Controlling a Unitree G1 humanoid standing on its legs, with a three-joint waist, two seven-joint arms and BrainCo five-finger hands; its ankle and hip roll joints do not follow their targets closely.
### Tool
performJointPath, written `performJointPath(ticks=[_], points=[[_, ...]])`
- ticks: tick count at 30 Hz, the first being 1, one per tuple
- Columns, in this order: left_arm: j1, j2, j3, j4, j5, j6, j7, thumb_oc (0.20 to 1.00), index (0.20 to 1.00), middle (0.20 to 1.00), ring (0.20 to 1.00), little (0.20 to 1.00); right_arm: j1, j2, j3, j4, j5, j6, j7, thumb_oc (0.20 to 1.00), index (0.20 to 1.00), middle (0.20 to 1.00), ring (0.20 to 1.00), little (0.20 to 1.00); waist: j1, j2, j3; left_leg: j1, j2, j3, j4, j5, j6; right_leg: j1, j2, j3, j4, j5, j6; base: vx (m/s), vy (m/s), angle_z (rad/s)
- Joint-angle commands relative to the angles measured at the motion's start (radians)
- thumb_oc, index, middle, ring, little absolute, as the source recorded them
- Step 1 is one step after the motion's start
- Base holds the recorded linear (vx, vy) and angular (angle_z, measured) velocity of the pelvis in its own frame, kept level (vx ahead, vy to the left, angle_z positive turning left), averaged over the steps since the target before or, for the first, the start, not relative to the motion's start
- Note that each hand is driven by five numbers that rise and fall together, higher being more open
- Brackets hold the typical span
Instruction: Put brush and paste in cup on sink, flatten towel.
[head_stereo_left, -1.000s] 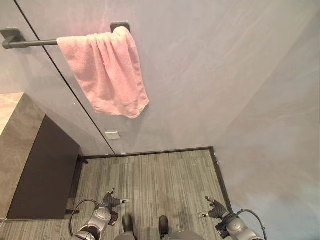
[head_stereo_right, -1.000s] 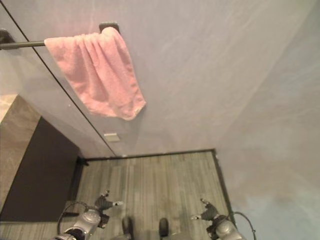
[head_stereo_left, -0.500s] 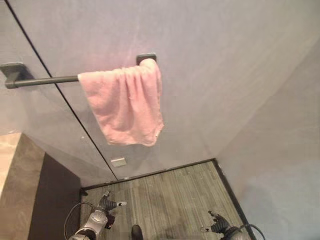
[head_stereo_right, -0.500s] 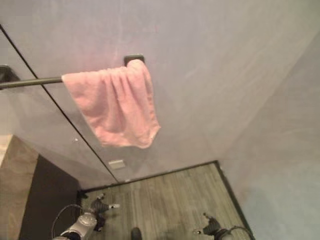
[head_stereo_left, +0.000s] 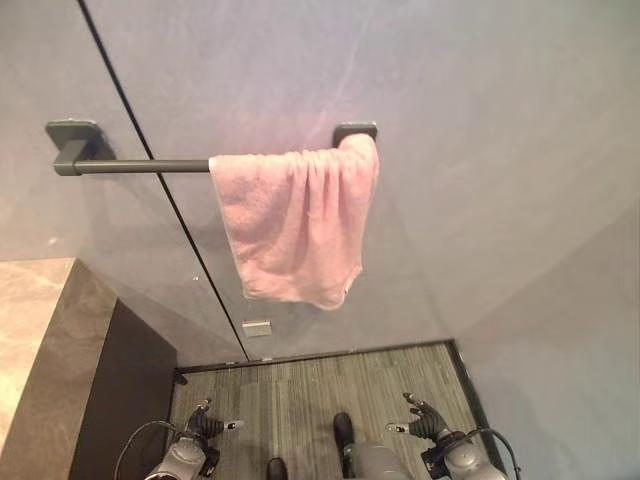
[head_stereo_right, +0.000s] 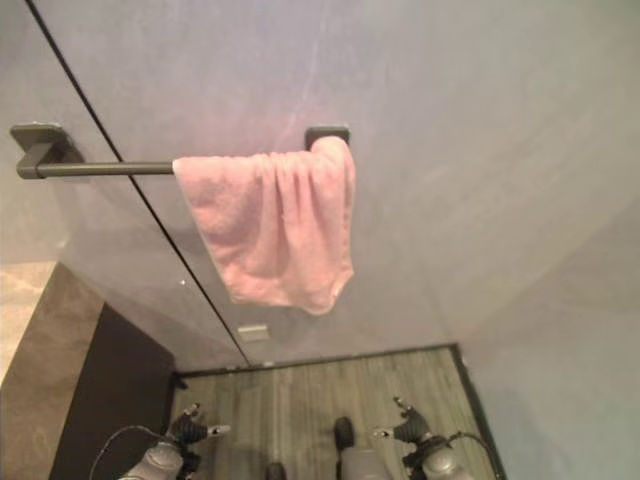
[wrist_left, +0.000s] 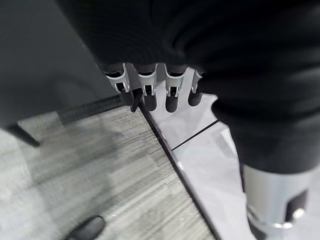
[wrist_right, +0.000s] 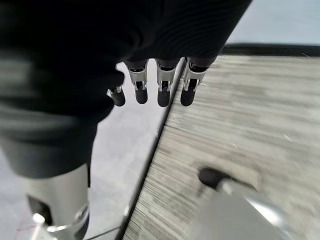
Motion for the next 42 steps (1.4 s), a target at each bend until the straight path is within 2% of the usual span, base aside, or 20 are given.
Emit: performJointPath(ticks=[1,6,8,9,10,12,13,14,16,17,19,22,26,31,34,35,40,41,42], points=[[-0.036,0.041,0.002,-0.041,0.009,-0.036,-0.002,1.0,1.0,1.0,1.0,1.0,-0.016,-0.061,-0.034,-0.065,0.009,-0.029,-0.017,1.0,1.0,1.0,1.0,1.0,-0.014,-0.001,-0.03,-0.088,0.038,0.068,0.138,-0.005,-0.042,0.025,-0.039,0.03,0.029,-0.058,0.075,0.06,-0.075,0.06],[-0.023,0.09,0.006,-0.122,0.021,-0.043,-0.016,1.0,1.0,1.0,1.0,1.0,-0.009,-0.12,-0.088,-0.157,0.06,-0.032,0.003,1.0,1.0,1.0,1.0,1.0,-0.002,-0.001,-0.044,-0.067,0.039,0.05,0.124,-0.001,-0.046,0.07,-0.04,0.009,0.029,-0.08,0.064,0.06,-0.044,0.19],[-0.014,0.12,-0.001,-0.162,0.042,-0.051,-0.024,1.0,1.0,1.0,1.0,1.0,0.003,-0.139,-0.112,-0.197,0.12,-0.042,0.029,1.0,1.0,1.0,1.0,1.0,0.003,0.001,-0.049,-0.06,0.034,0.04,0.112,0.001,-0.045,0.079,-0.045,-0.001,0.026,-0.082,0.066,0.03,-0.004,0.2],[0.002,0.166,0.0,-0.249,0.058,-0.063,-0.04,1.0,1.0,1.0,1.0,1.0,0.01,-0.158,-0.138,-0.258,0.205,-0.058,0.059,1.0,1.0,1.0,1.0,1.0,0.007,0.003,-0.049,-0.058,0.031,0.035,0.102,0.005,-0.045,0.08,-0.051,-0.005,0.025,-0.082,0.069,0.01,0.004,0.19],[0.003,0.167,0.0,-0.251,0.058,-0.062,-0.04,1.0,1.0,1.0,1.0,1.0,0.011,-0.158,-0.138,-0.259,0.205,-0.057,0.06,1.0,1.0,1.0,1.0,1.0,0.007,0.003,-0.05,-0.058,0.031,0.035,0.102,0.005,-0.045,0.081,-0.052,-0.006,0.025,-0.082,0.069,0.0,0.012,0.17],[0.037,0.243,0.0,-0.377,0.067,-0.089,-0.075,1.0,1.0,1.0,1.0,1.0,0.02,-0.196,-0.155,-0.337,0.304,-0.078,0.117,1.0,1.0,1.0,1.0,1.0,0.015,0.006,-0.049,-0.056,0.029,0.031,0.091,0.007,-0.046,0.08,-0.059,-0.012,0.023,-0.08,0.074,0.01,0.015,0.12],[0.077,0.316,0.014,-0.48,0.031,-0.114,-0.118,1.0,1.0,1.0,1.0,1.0,0.027,-0.235,-0.161,-0.389,0.374,-0.083,0.17,1.0,1.0,1.0,1.0,1.0,0.023,0.008,-0.049,-0.055,0.027,0.027,0.081,0.01,-0.046,0.08,-0.064,-0.017,0.022,-0.078,0.08,0.0,0.015,0.03],[0.08,0.318,0.015,-0.483,0.03,-0.112,-0.119,1.0,1.0,1.0,1.0,1.0,0.027,-0.236,-0.16,-0.389,0.375,-0.083,0.171,1.0,1.0,1.0,1.0,1.0,0.022,0.007,-0.05,-0.055,0.027,0.027,0.081,0.01,-0.046,0.08,-0.064,-0.017,0.022,-0.078,0.08,0.0,0.0,0.0],[0.114,0.394,0.044,-0.587,-0.026,-0.135,-0.158,1.0,1.0,1.0,1.0,1.0,0.029,-0.284,-0.149,-0.448,0.441,-0.077,0.23,1.0,1.0,1.0,1.0,1.0,0.034,0.008,-0.049,-0.053,0.025,0.022,0.075,0.012,-0.046,0.082,-0.071,-0.022,0.017,-0.075,0.085,0.01,0.016,0.04],[0.117,0.395,0.046,-0.59,-0.026,-0.134,-0.159,1.0,1.0,1.0,1.0,1.0,0.03,-0.284,-0.148,-0.449,0.441,-0.077,0.231,1.0,1.0,1.0,1.0,1.0,0.033,0.007,-0.049,-0.053,0.025,0.022,0.075,0.012,-0.046,0.082,-0.071,-0.022,0.017,-0.075,0.085,0.0,0.0,0.0],[0.142,0.505,0.082,-0.681,-0.084,-0.165,-0.205,1.0,1.0,1.0,1.0,1.0,0.014,-0.377,-0.111,-0.531,0.487,-0.063,0.298,1.0,1.0,1.0,1.0,1.0,0.05,0.007,-0.055,-0.049,0.021,0.018,0.069,0.012,-0.047,0.088,-0.08,-0.032,0.012,-0.072,0.09,0.02,0.015,0.02],[0.151,0.57,0.133,-0.726,-0.157,-0.182,-0.216,1.0,1.0,1.0,1.0,1.0,-0.012,-0.443,-0.093,-0.614,0.569,-0.059,0.328,1.0,1.0,1.0,1.0,1.0,0.06,0.004,-0.057,-0.044,0.019,0.017,0.06,0.013,-0.048,0.094,-0.085,-0.035,0.005,-0.069,0.095,0.02,0.013,0.03],[0.14,0.605,0.178,-0.809,-0.253,-0.196,-0.232,1.0,1.0,1.0,1.0,1.0,-0.062,-0.484,-0.063,-0.682,0.631,-0.052,0.345,1.0,1.0,1.0,1.0,1.0,0.069,0.002,-0.061,-0.04,0.017,0.02,0.048,0.015,-0.049,0.096,-0.092,-0.035,-0.012,-0.058,0.101,0.03,0.033,0.03],[0.067,0.611,0.163,-0.916,-0.307,-0.212,-0.224,1.0,1.0,1.0,1.0,1.0,-0.181,-0.479,0.003,-0.704,0.611,-0.053,0.31,1.0,1.0,1.0,1.0,1.0,0.073,0.001,-0.061,-0.041,0.012,0.034,0.034,0.018,-0.046,0.089,-0.101,-0.027,-0.032,-0.037,0.109,0.0,0.027,-0.01],[0.027,0.597,0.145,-0.953,-0.328,-0.209,-0.213,1.0,1.0,1.0,1.0,1.0,-0.226,-0.436,0.027,-0.677,0.639,-0.047,0.29,1.0,1.0,1.0,1.0,1.0,0.074,-0.001,-0.057,-0.043,0.011,0.039,0.029,0.02,-0.045,0.083,-0.104,-0.018,-0.037,-0.026,0.111,-0.02,0.029,-0.04],[-0.045,0.59,0.096,-0.96,-0.327,-0.208,-0.203,1.0,1.0,1.0,1.0,1.0,-0.313,-0.401,0.082,-0.658,0.612,-0.031,0.259,1.0,1.0,1.0,1.0,1.0,0.071,-0.002,-0.055,-0.046,0.011,0.051,0.018,0.024,-0.045,0.071,-0.105,-0.008,-0.043,-0.015,0.115,-0.03,0.038,-0.06],[-0.14,0.561,0.021,-0.971,-0.326,-0.202,-0.189,1.0,1.0,1.0,1.0,1.0,-0.409,-0.334,0.132,-0.626,0.585,-0.02,0.217,1.0,1.0,1.0,1.0,1.0,0.063,-0.005,-0.052,-0.05,0.011,0.067,0.009,0.027,-0.042,0.052,-0.106,0.01,-0.045,0.0,0.119,-0.01,0.026,-0.2],[-0.197,0.527,-0.029,-0.966,-0.322,-0.198,-0.179,1.0,1.0,1.0,1.0,1.0,-0.457,-0.283,0.159,-0.588,0.58,-0.02,0.202,1.0,1.0,1.0,1.0,1.0,0.058,-0.007,-0.048,-0.053,0.01,0.074,0.003,0.029,-0.04,0.043,-0.106,0.021,-0.047,0.007,0.123,-0.01,0.032,-0.03],[-0.214,0.518,-0.045,-0.963,-0.321,-0.195,-0.177,1.0,1.0,1.0,1.0,1.0,-0.475,-0.269,0.167,-0.583,0.57,-0.017,0.192,1.0,1.0,1.0,1.0,1.0,0.057,-0.008,-0.047,-0.055,0.009,0.077,0.001,0.03,-0.04,0.039,-0.107,0.024,-0.048,0.01,0.124,-0.01,0.023,-0.07]])
